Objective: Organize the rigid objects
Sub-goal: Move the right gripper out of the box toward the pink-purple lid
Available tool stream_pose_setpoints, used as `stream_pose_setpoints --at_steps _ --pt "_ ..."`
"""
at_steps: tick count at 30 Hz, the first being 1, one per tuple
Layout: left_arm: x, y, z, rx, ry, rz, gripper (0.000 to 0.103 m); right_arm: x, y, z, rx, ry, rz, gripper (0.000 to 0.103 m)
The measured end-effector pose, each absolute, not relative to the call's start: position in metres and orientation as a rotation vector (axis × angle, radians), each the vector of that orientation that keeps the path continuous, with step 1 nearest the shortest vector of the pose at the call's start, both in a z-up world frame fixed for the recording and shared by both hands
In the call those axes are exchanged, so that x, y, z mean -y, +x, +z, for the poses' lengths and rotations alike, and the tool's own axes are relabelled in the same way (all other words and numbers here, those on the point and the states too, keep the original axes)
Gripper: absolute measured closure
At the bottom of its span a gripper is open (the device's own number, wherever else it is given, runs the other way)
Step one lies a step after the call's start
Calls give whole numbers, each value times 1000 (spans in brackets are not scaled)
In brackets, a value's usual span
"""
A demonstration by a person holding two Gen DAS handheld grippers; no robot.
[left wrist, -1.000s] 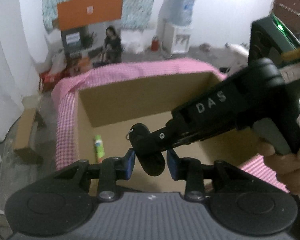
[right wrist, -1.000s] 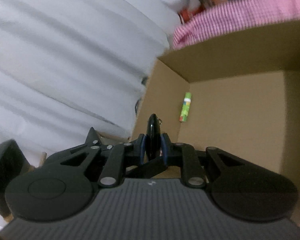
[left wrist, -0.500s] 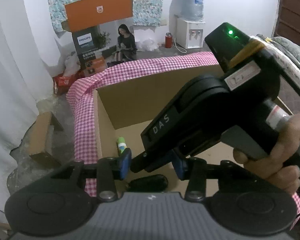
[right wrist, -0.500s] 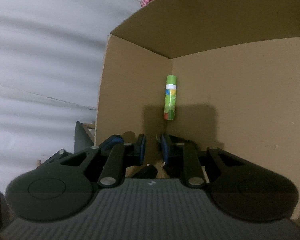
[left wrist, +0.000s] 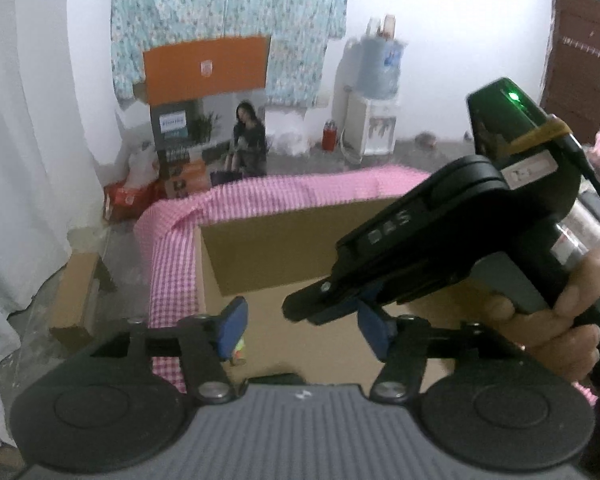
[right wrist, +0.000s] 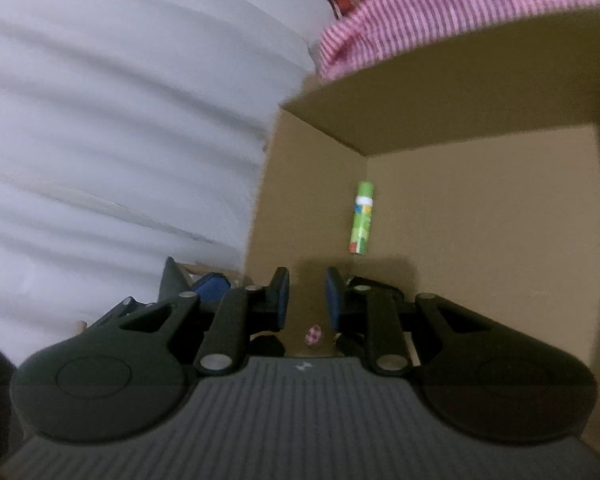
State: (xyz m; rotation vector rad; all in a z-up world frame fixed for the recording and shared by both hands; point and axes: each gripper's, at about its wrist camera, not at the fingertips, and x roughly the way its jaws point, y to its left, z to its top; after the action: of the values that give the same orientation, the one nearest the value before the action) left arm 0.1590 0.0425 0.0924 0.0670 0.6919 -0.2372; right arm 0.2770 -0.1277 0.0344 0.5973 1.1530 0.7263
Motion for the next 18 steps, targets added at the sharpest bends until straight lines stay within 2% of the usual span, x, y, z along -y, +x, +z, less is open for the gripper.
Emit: stream_pose_setpoints --at_steps 5,11,18 --pt "-41 121 114 -609 22 -278 26 165 241 77 -1007 605 748 84" --pt "-33 81 123 -556 -11 -333 19 215 186 121 -838 638 793 82" --pt "-4 54 82 -678 29 -437 17 265 100 118 -753 583 766 75"
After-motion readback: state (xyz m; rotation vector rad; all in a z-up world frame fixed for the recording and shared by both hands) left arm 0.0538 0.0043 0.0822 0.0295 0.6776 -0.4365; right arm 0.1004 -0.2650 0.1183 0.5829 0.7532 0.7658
